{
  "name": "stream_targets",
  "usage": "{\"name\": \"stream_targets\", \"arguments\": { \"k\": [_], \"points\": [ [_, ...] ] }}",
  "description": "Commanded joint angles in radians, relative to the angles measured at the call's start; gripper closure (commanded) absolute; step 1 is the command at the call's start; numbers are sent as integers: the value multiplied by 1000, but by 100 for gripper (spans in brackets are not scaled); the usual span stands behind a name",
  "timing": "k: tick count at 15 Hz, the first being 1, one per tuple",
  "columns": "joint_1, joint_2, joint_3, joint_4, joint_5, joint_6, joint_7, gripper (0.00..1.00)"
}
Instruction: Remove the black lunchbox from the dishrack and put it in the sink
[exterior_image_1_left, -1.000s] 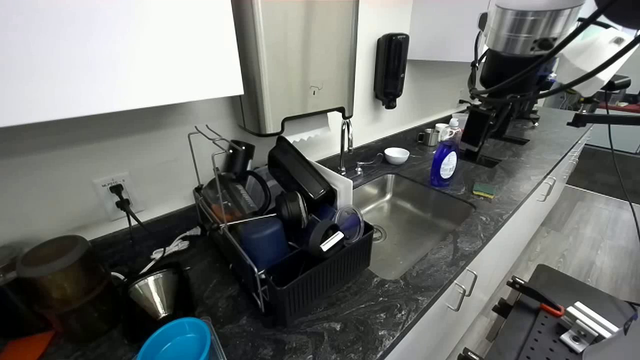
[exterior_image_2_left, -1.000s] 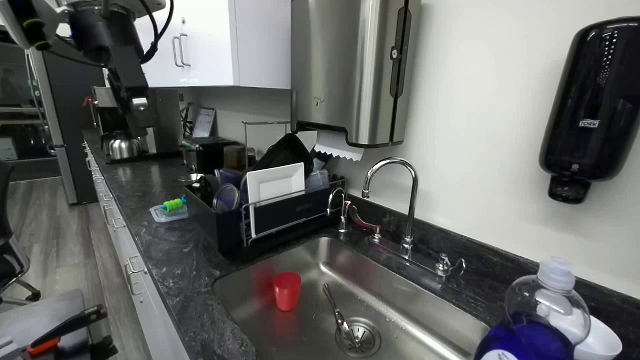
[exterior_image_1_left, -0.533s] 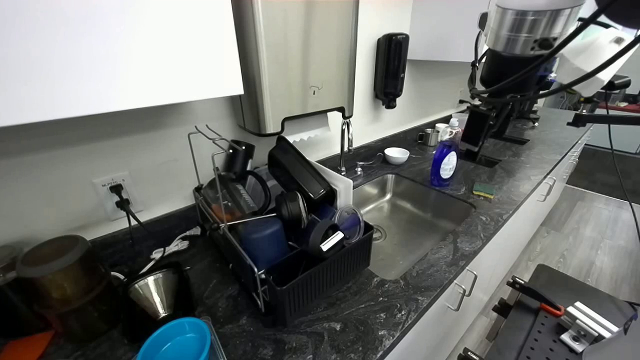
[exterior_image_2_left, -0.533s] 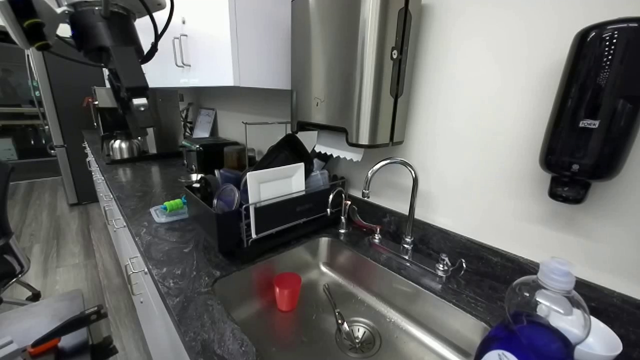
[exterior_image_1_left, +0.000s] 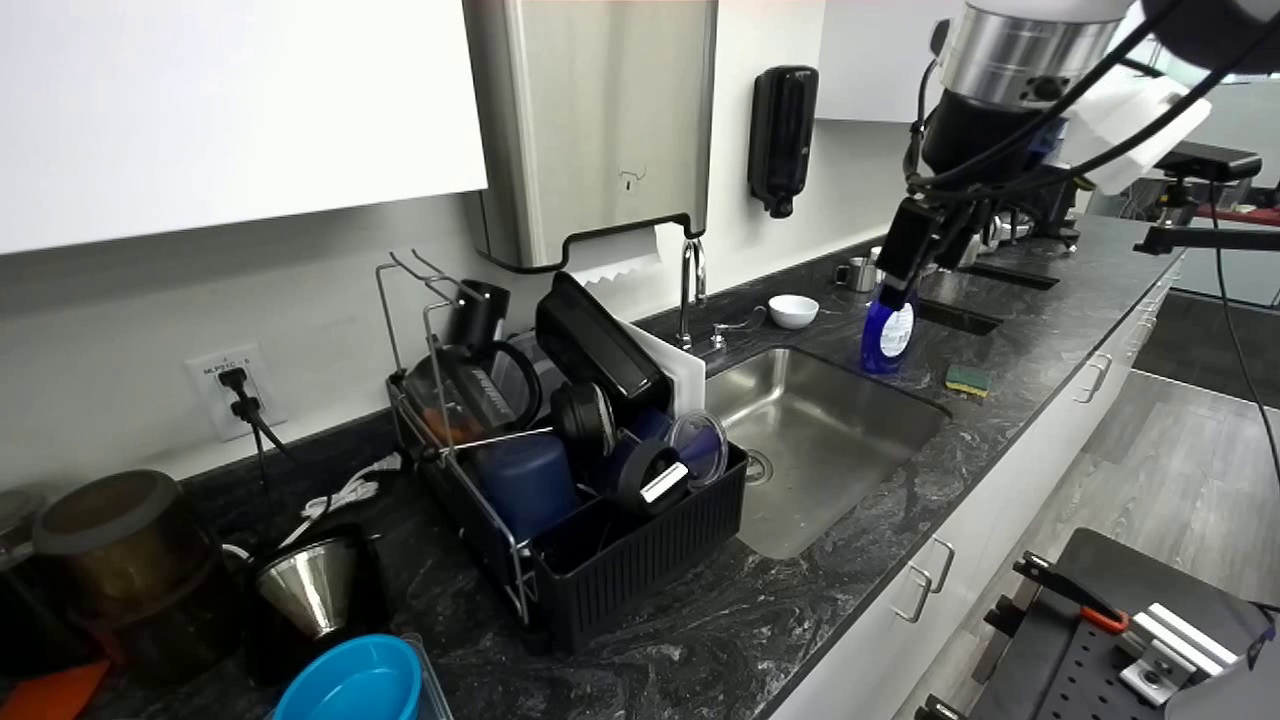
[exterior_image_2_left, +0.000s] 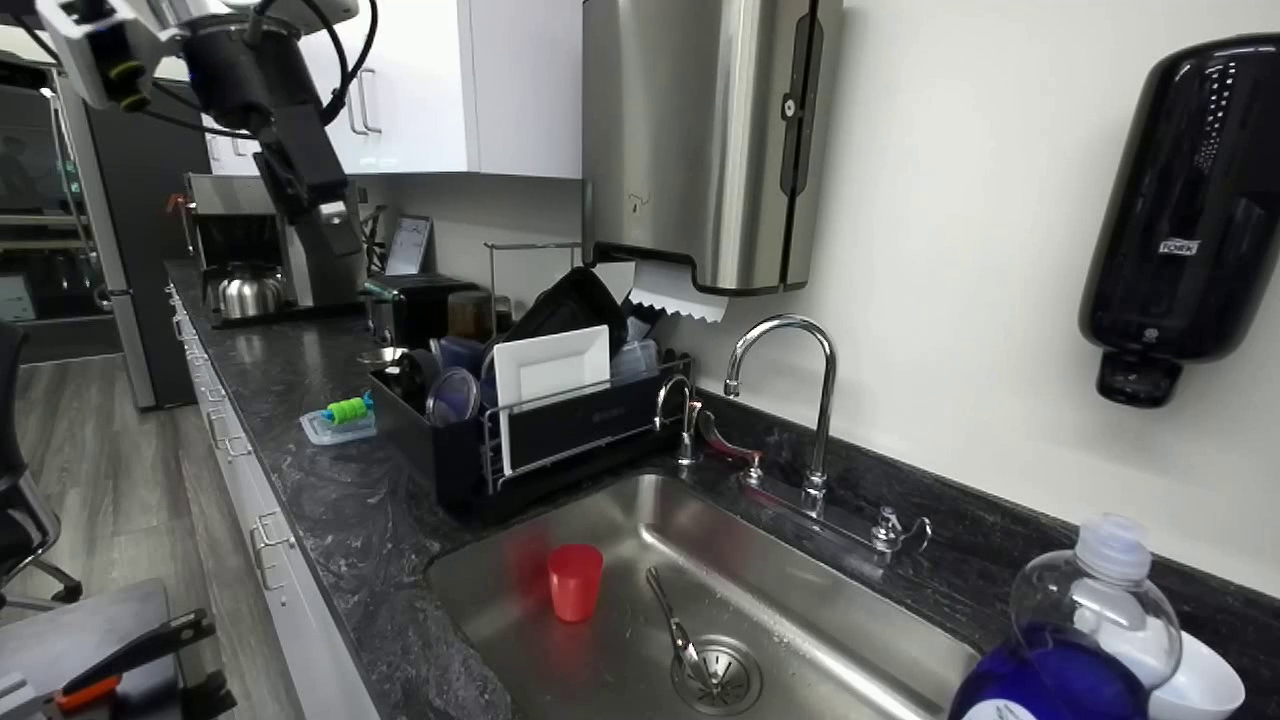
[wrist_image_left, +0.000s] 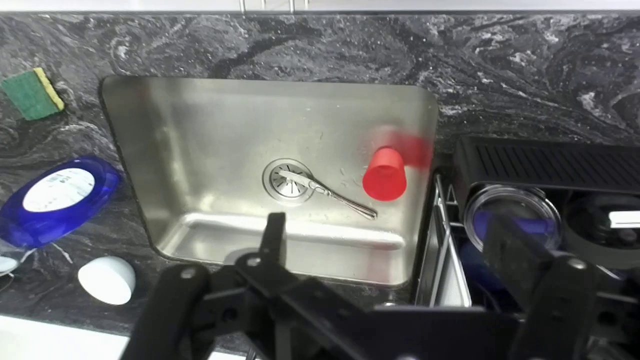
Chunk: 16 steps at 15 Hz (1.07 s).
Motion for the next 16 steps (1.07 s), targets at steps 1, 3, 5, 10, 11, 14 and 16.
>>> {"name": "stream_targets", "arguments": {
  "k": [1,3,5,10,11,14,16],
  "points": [
    [37,104,-54,10,43,137,-44,0],
    [55,166,-82,13,77,209,-78,0],
    [81,223,-120,10,118,291,-135,0],
    [168,359,-223,35,255,435,-331,0],
    [185,387,-241,47,285,452,-370,0],
    [226,469,-285,96,374,478,-474,0],
    [242,526,-308,143,439,473,-540,0]
  ]
}}
